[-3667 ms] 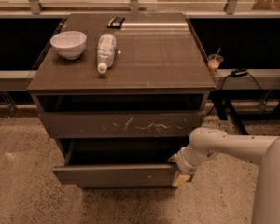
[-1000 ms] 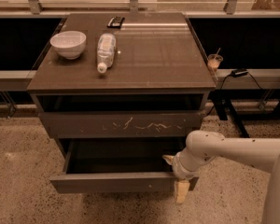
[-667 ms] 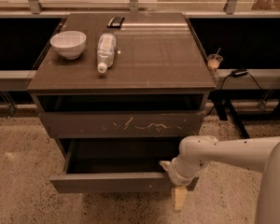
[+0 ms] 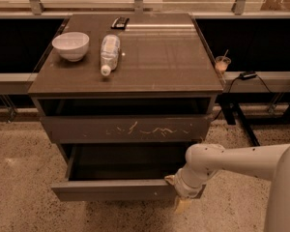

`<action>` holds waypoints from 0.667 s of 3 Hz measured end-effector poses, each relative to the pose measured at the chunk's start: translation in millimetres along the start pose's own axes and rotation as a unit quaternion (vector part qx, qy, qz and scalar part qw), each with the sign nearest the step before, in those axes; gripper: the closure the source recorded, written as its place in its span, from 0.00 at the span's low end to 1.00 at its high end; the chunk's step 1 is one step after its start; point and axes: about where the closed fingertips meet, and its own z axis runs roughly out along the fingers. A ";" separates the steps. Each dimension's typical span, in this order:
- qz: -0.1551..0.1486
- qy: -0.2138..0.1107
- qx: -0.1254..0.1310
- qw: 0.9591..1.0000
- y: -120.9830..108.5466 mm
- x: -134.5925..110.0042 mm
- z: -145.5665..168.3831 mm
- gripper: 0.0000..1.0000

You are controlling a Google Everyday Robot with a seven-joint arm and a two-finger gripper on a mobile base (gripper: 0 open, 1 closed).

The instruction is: Open middle drawer

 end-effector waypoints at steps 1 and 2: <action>-0.005 -0.001 -0.001 1.000 3.9 -2.2 -6.8 0.60; -0.005 -0.001 -0.001 1.000 0.8 -3.4 -9.3 0.61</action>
Offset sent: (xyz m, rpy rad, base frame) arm -0.0039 0.0007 0.0175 -0.0049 -0.0007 0.0284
